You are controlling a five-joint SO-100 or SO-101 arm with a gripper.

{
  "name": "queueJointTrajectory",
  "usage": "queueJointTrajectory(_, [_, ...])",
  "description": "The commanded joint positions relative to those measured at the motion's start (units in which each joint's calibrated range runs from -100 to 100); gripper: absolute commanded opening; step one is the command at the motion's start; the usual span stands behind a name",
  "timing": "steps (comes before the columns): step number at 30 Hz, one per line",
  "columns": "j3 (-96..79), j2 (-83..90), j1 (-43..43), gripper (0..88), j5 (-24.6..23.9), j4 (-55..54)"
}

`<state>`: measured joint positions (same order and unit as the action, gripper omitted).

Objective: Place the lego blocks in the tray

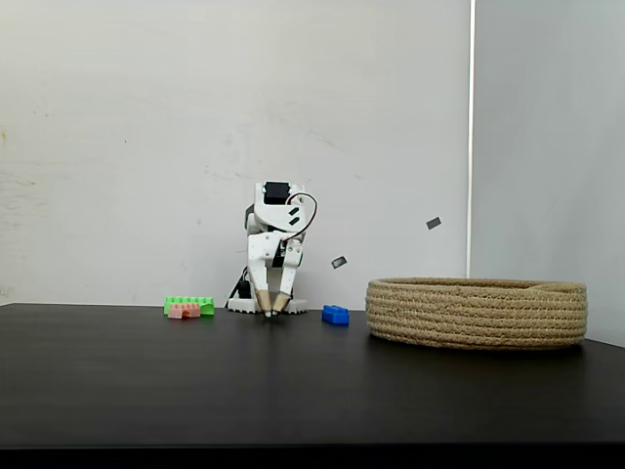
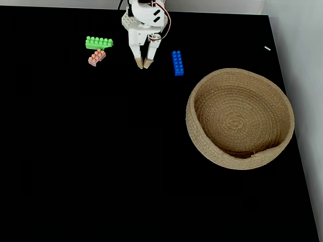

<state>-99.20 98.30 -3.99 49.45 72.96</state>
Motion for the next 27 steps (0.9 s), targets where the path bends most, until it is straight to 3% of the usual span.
queueJointTrajectory(1, [-0.8, 0.49, 0.28, 0.0, -0.54, 0.47])
queueJointTrajectory(5, [-0.8, 0.49, 0.36, 0.0, 1.17, 0.38])
queueJointTrajectory(10, [-0.8, 0.49, 0.78, 0.0, -2.2, 0.13])
queueJointTrajectory(17, [6.23, -1.83, 0.2, 0.2, 0.15, -2.86])
queueJointTrajectory(27, [22.83, -19.71, 3.66, 20.6, -1.76, -5.2])
